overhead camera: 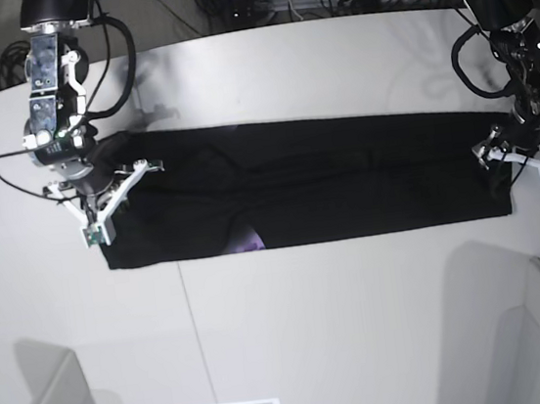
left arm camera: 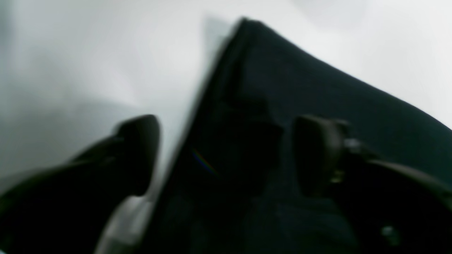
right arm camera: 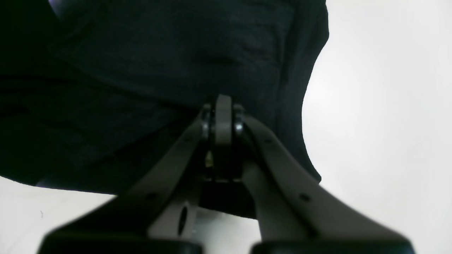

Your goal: Fold the T-shirt properly

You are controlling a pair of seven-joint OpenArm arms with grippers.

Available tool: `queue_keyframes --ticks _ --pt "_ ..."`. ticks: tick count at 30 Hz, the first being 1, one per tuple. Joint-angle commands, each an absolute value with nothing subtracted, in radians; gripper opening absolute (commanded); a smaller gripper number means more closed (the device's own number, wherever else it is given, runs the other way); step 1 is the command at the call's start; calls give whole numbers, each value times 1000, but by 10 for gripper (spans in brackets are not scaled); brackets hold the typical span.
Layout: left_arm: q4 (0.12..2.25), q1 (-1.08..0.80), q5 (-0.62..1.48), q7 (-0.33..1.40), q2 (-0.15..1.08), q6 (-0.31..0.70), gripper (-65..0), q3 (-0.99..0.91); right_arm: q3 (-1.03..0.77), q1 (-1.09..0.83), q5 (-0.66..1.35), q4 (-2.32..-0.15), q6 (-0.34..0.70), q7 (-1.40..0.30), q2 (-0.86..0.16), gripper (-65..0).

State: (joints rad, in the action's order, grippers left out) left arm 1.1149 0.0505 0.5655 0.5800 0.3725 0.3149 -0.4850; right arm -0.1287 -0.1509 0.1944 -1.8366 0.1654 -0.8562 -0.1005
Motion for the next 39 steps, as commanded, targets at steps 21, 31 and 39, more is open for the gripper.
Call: queue_keyframes --ticks 21,31,39 --pt "1061 61 570 591 387 315 -650 -490 -133 -177 200 -1860 162 -831 -107 -650" --pt "1300 -16 568 593 400 314 -650 -533 -133 -188 200 -1860 162 -831 -107 -650" --pt "1455 -110 567 599 392 312 -650 -516 -134 -188 200 -1860 162 -831 -79 -650"
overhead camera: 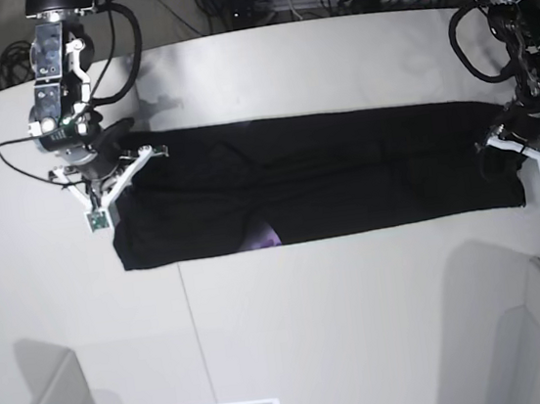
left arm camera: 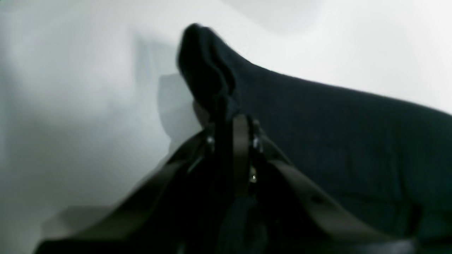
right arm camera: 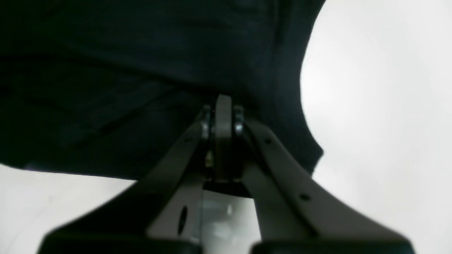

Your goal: Fold the T-shirt properly

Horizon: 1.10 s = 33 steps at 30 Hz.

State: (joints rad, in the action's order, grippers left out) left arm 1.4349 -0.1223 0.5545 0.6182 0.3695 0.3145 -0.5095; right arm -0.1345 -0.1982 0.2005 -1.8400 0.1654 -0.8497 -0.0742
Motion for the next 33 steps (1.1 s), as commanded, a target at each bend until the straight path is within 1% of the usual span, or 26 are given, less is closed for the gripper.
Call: queue_keyframes --ticks 1,5,13,16,25,33 --pt "1478 -120 567 599 390 309 -650 -506 -134 -186 200 -1860 162 -831 -79 -650" --pt "1552 -163 567 599 384 308 -650 -453 -134 -183 200 -1860 162 -831 -79 -650" --pt "1623 -171 567 604 315 308 -650 -432 -134 -183 200 -1860 162 -831 -79 -650" --pt "1652 -180 567 604 315 306 -650 -361 -137 -183 200 -1860 162 -831 -79 -650" --pt "1739 -209 572 604 312 194 -650 -200 -137 -186 200 -1857 162 -831 -79 -650" --pt "1744 -203 575 602 308 145 -650 -87 -139 -188 200 -1854 162 -831 -79 -650"
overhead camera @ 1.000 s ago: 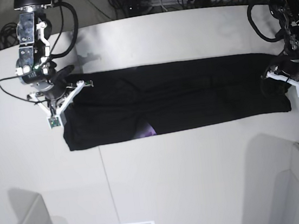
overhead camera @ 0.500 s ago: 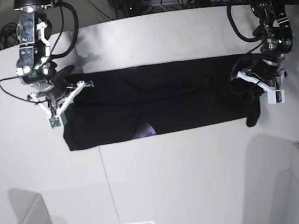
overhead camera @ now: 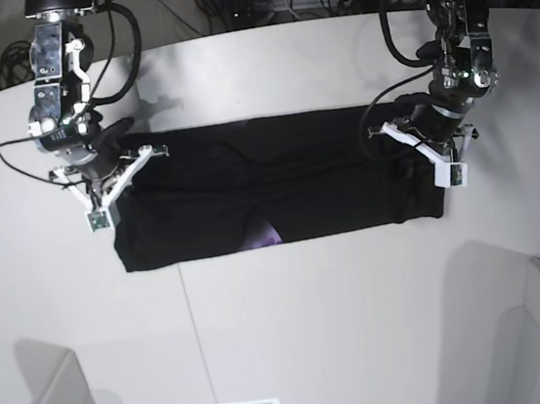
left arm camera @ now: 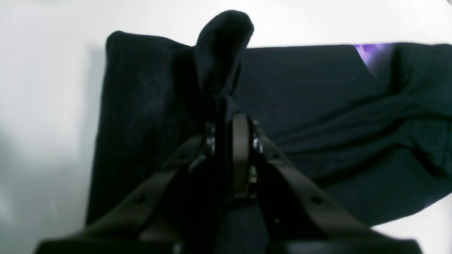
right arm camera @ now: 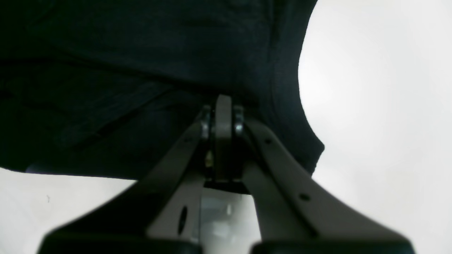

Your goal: Fold the T-shirt properly

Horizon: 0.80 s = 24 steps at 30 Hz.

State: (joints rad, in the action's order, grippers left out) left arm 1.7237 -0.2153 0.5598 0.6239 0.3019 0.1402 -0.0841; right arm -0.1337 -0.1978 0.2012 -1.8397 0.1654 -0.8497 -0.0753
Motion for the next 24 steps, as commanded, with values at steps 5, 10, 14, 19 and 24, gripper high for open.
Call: queue_keyframes --ticks 5,10,14,19,24 --pt "1744 -200 575 602 259 143 -650 -74 -139 -188 200 -1854 162 -831 -79 -650" --pt "1742 -177 575 618 213 143 -650 -71 -139 -188 200 -1854 162 -831 -79 -650" --pt "1744 -137 573 707 176 143 -650 -73 -139 -189 200 -1854 162 -831 -79 -650" --pt "1744 -105 572 730 143 143 -650 -71 -139 -189 200 -1854 162 -832 -79 -650" --pt "1739 -79 570 782 114 143 -650 -71 -139 -189 200 -1854 162 -832 -79 -650"
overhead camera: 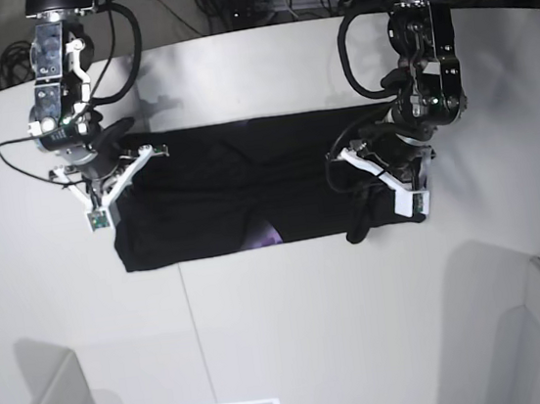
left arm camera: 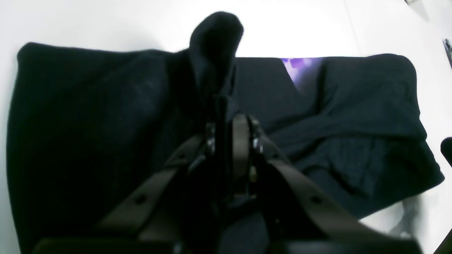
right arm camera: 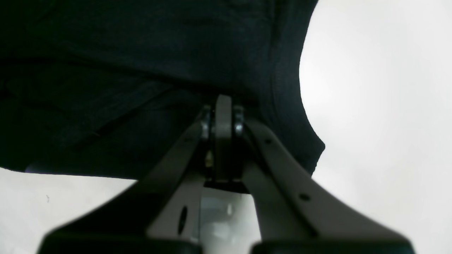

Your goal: Fold the T-shirt properly

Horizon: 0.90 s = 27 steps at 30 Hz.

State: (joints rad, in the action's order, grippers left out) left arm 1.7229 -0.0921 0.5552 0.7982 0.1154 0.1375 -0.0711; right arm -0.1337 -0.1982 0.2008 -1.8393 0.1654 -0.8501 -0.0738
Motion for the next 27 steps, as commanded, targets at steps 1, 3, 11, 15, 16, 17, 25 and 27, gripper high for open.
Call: queue_keyframes --ticks 1,3,11,15,16,17,25,27 --pt "1738 -79 570 780 108 143 -650 -71 -139 -189 200 -1854 162 -832 -79 -650" --pt "1738 -76 570 780 107 143 -650 -64 -139 -189 200 -1854 162 -832 -79 -650" --pt "1689 -42 568 776 105 143 -650 19 -139 -189 200 -1854 162 -832 -79 -650" --pt "1673 -36 568 776 87 143 -650 21 -139 -189 200 -1854 162 -832 -79 -650" --pt "1673 -36 568 776 85 143 -650 22 -139 -189 200 -1854 162 -832 -79 -650" --pt "1673 -36 568 776 84 143 -650 22 -139 -189 200 -1854 162 -832 -79 -650" --pt "1670 -13 568 779 48 143 -650 24 -139 -189 200 -1853 162 -832 -62 -650" --pt "1670 -13 568 780 45 142 -650 24 -139 -189 200 -1853 162 -832 -59 -650"
